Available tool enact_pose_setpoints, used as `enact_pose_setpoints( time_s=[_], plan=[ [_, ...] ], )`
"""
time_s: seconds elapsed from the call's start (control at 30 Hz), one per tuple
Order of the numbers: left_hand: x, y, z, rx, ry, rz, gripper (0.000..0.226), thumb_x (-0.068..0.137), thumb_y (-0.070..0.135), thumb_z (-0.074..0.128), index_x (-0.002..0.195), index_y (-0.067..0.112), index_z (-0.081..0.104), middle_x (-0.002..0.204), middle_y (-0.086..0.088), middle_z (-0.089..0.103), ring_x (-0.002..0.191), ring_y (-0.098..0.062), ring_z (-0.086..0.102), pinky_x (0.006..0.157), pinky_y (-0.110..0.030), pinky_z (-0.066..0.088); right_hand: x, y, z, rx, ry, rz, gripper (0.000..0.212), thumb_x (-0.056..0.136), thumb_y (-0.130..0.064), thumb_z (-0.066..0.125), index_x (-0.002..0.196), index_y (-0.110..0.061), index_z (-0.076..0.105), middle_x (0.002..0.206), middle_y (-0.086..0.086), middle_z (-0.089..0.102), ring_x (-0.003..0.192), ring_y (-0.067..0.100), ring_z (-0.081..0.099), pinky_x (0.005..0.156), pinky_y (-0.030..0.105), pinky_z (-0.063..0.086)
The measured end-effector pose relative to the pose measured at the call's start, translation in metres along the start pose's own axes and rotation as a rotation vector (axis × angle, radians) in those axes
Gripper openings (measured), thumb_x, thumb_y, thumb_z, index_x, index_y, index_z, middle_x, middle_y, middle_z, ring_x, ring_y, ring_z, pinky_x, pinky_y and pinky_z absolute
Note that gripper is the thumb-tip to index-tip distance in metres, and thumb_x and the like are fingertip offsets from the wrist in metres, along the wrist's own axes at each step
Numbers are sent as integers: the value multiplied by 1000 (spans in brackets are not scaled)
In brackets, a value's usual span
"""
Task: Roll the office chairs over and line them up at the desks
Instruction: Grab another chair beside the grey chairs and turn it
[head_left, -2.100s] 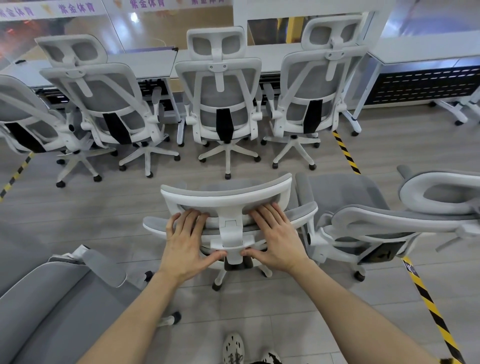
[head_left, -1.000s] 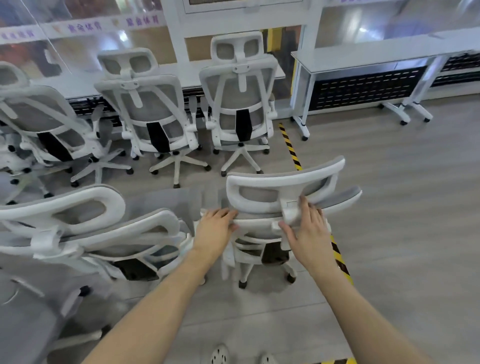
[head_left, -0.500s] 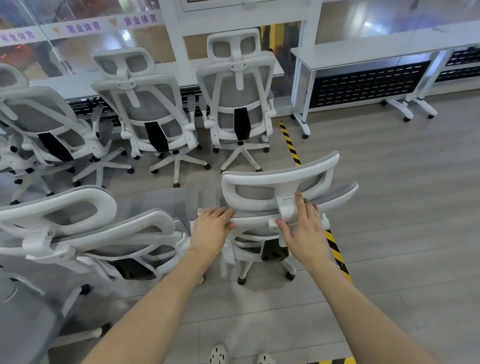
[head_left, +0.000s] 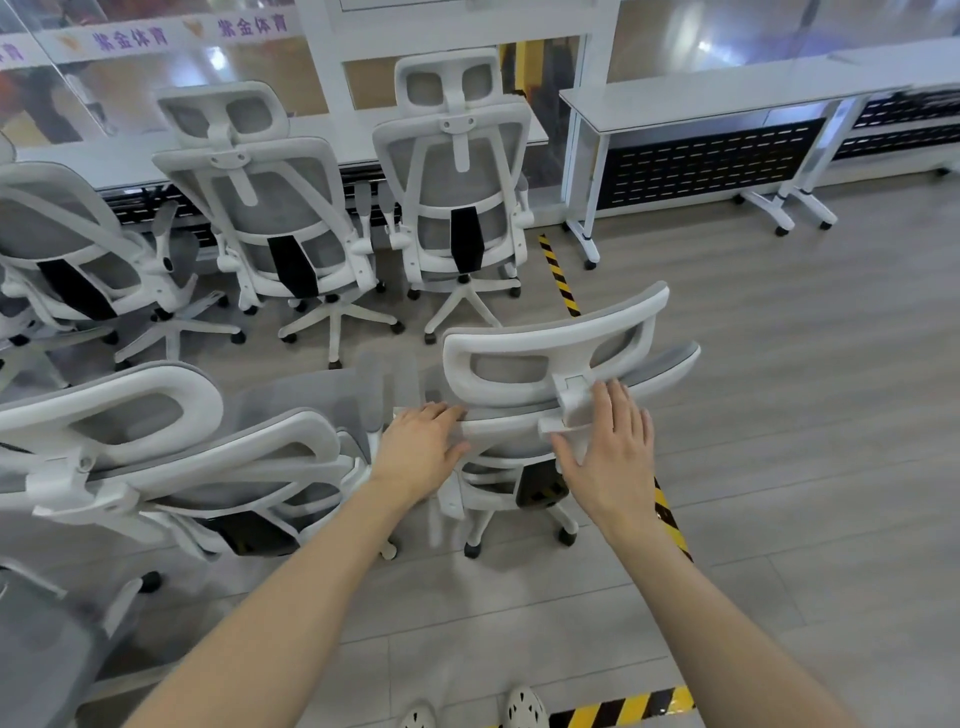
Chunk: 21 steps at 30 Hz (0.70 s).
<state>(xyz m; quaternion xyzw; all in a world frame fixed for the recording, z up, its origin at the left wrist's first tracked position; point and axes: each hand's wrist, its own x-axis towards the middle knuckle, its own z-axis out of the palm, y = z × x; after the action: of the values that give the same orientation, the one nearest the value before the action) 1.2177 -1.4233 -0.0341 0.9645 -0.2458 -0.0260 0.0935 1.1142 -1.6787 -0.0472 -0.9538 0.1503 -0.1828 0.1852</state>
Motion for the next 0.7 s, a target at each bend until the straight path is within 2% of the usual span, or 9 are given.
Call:
enact_pose_setpoints(
  time_s=[0.07, 0.13, 0.23, 0.3, 0.37, 0.47, 0.6, 0.7],
  plan=[
    [-9, -8, -19, -5, 14, 16, 44, 108, 45, 63, 148, 27, 64, 143, 2, 70, 132, -26, 64, 114, -44, 49, -22, -17, -4, -13, 138, -73, 70, 104, -43, 70, 159, -7, 48, 166, 14, 48, 158, 33, 42, 131, 57, 33],
    [-24, -21, -35, 18, 13, 19, 43, 108, 46, 61, 147, 28, 66, 138, 4, 72, 125, -26, 68, 104, -43, 56, -43, -40, -4, 23, 142, -168, 59, 103, -36, 73, 151, -6, 57, 157, 12, 58, 147, 31, 55, 125, 51, 44],
    [-52, -59, -52, 81, -44, 33, 43, 107, 48, 59, 146, 31, 65, 131, 5, 74, 119, -25, 70, 92, -41, 58, -61, -90, 2, 15, -140, -242, 55, 101, -36, 75, 147, -9, 61, 149, 7, 63, 133, 28, 65, 110, 42, 55],
    [-76, -94, -60, 147, -112, 53, 41, 108, 52, 56, 142, 32, 64, 128, 5, 73, 119, -24, 69, 91, -40, 58, -70, -130, 16, -40, -392, -221, 54, 104, -43, 66, 149, -15, 57, 152, 4, 59, 135, 28, 61, 111, 42, 52],
    [-104, -136, -65, 157, -173, 69, 40, 108, 54, 55, 141, 32, 64, 131, 6, 71, 122, -25, 68, 94, -42, 57, -82, -172, 33, -86, -545, -192, 57, 106, -48, 59, 156, -21, 49, 153, 2, 56, 135, 29, 58, 109, 45, 51],
    [-147, -215, -68, 152, -210, 76, 40, 105, 58, 55, 137, 34, 65, 130, 6, 71, 121, -26, 68, 92, -44, 58, -106, -243, 66, -160, -644, -166, 61, 107, -45, 57, 161, -22, 42, 154, 5, 55, 137, 32, 58, 105, 46, 52],
    [-209, -331, -79, 218, -297, 88, 41, 109, 53, 54, 142, 30, 63, 132, 0, 69, 123, -27, 66, 90, -42, 56, -157, -352, 105, -182, -687, -63, 48, 106, -43, 56, 146, -16, 52, 142, 10, 61, 130, 36, 62, 99, 46, 53],
    [-262, -407, -96, 247, -383, 66, 41, 107, 51, 55, 143, 32, 63, 134, 0, 69, 125, -27, 66, 96, -44, 57, -197, -428, 123, -201, -730, -59, 53, 106, -45, 57, 148, -13, 53, 144, 11, 60, 128, 36, 63, 100, 48, 56]
  ],
)
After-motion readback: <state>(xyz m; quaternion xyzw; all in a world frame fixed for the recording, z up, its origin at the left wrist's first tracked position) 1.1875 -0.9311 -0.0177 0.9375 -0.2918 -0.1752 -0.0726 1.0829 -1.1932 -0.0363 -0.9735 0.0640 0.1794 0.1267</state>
